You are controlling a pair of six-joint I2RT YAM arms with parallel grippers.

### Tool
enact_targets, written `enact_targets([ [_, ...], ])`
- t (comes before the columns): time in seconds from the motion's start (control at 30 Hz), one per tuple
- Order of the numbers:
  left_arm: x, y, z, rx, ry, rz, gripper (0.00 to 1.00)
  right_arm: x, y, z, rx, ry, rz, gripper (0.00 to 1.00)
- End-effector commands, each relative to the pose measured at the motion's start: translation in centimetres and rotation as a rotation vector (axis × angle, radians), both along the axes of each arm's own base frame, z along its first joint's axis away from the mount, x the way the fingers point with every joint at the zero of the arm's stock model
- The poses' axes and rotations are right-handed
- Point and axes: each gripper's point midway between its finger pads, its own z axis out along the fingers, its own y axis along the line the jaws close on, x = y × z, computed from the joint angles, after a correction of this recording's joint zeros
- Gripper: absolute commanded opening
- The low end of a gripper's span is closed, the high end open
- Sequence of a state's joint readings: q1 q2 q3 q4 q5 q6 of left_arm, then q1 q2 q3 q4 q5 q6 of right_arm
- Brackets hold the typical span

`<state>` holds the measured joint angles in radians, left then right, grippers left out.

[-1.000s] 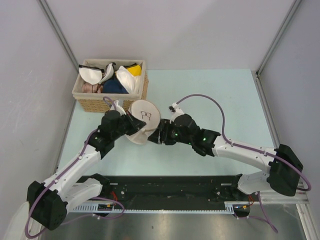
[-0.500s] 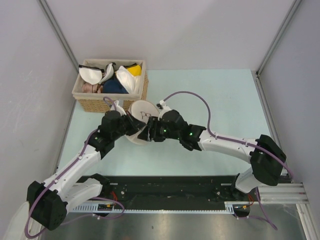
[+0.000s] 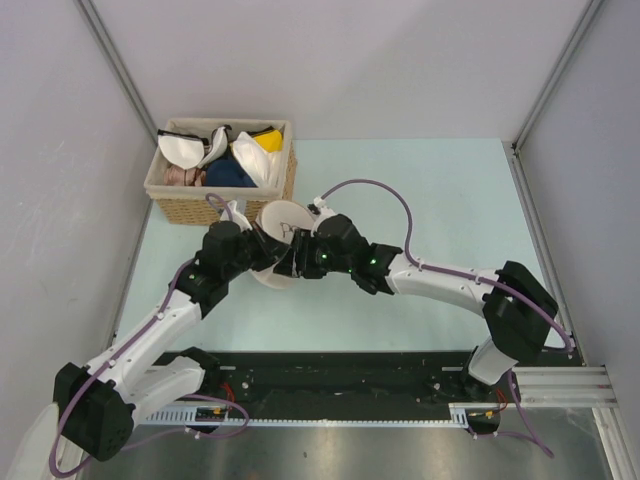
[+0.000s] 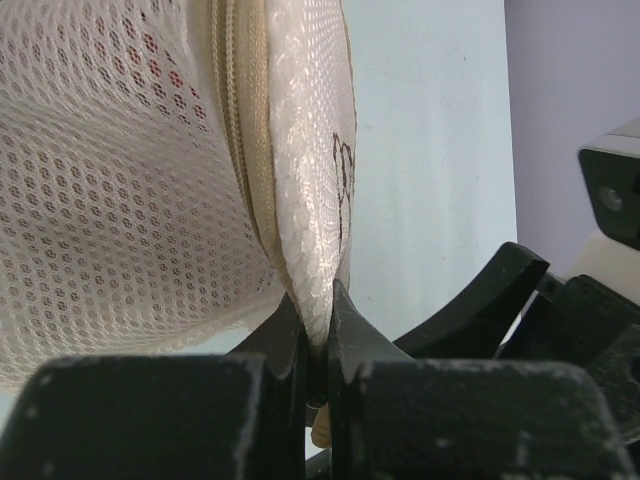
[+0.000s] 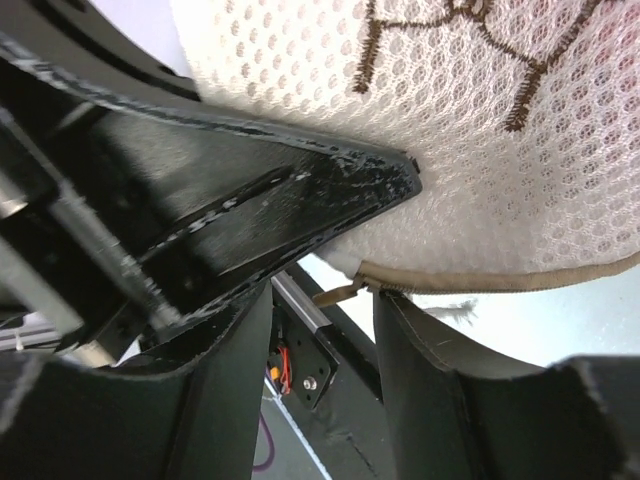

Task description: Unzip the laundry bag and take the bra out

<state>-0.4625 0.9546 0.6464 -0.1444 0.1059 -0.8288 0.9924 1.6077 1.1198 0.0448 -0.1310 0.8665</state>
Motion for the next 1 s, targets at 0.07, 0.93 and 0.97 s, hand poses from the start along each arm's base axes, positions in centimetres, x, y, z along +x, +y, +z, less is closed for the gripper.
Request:
enact_targets([
  [0.07, 0.0, -0.4, 1.9, -0.014, -0.061, -0.024, 0.0, 1.3, 1.4, 1.8, 0.046, -0.031, -0.006, 0.48],
  [0.93, 0.9, -0.5, 2.8, 0.034, -0.068, -0.035, 0.0, 4.5, -2.1, 0.8, 0.015, -0.084, 0.108, 0.0],
  [0.97, 0.9, -0.6, 2.7, 0.043, -0.062, -0.045, 0.0, 3.9, -2.4, 0.5, 0.016, -0.093, 0.189, 0.0],
])
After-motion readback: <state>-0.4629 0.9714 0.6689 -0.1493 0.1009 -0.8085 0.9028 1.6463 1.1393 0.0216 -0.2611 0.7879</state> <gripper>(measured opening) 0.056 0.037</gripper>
